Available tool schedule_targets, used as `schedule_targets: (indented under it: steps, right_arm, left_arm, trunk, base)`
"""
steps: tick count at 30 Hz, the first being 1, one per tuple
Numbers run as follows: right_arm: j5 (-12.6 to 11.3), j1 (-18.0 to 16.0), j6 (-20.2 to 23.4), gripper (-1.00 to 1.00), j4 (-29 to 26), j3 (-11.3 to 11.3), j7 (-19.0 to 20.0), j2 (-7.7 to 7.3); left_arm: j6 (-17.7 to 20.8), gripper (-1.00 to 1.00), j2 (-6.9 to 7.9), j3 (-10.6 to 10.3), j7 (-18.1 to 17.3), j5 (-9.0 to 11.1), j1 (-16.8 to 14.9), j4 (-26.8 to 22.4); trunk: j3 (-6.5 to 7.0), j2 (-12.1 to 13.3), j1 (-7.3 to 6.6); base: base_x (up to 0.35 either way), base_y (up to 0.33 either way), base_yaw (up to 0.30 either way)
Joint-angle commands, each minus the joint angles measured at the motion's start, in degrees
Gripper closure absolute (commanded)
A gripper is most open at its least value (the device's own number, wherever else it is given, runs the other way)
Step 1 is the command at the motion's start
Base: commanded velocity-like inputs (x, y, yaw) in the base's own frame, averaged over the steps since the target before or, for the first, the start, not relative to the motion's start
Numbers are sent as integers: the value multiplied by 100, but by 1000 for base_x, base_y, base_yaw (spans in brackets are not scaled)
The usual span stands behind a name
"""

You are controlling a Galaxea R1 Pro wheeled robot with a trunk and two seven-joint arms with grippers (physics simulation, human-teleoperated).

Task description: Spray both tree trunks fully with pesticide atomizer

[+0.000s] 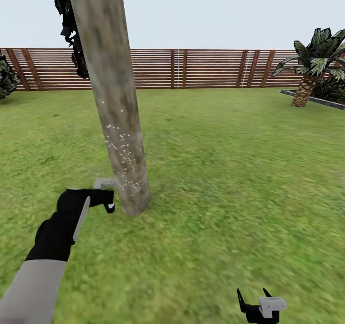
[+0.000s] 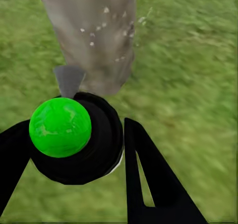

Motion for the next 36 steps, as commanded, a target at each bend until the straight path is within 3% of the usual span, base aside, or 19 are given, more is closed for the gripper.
schedule_targets:
  steps: [1,5,9,13,17,21,23,24,26,29,36]
  right_arm:
    - [0,0,0,-100,0,0,0,0]
    - [0,0,0,-100,0,2,0,0]
    - [0,0,0,-100,0,0,0,0]
    - [0,0,0,-100,0,0,0,0]
    - [0,0,0,-100,0,1,3,0]
    - [0,0,0,-100,0,2,8,0]
    - [0,0,0,-100,0,3,9,0]
    - [0,0,0,-100,0,3,9,0]
    - [0,0,0,-100,0,7,9,0]
    - [0,0,0,-100,0,9,9,1]
    - [0,0,0,-100,0,0,2,0]
  left_arm:
    - [-261,100,-15,-3,5,0,15,233]
    - [-786,100,-43,-5,14,0,21,918]
    - [-1225,100,-49,-1,15,0,22,1166]
    - [-1292,100,-47,5,37,-5,27,1194]
    - [-1518,100,-50,24,107,-30,334,1472]
    - [-2287,100,-72,47,352,-21,507,2133]
    - [-2842,100,-91,110,751,127,518,2665]
    - [-3328,100,-115,150,1046,383,519,3085]
    - [-3812,100,-177,157,1509,715,516,3578]
    - [-3992,100,-278,158,1867,836,521,3794]
    - [-4020,100,-311,166,1914,861,523,3803]
  trunk:
    - [0,0,0]
    - [0,0,0]
    - [0,0,0]
    - [0,0,0]
    - [0,0,0]
    - [0,0,0]
    - [0,0,0]
    - [0,0,0]
    - [0,0,0]
    - [0,0,0]
    - [0,0,0]
  base:
    - [0,0,0]
    - [0,0,0]
    - [0,0,0]
    - [203,0,0]
    - [59,0,0]
    - [5,0,0]
    - [0,0,0]
    - [0,0,0]
    - [0,0,0]
    - [0,0,0]
    - [55,-36,0]
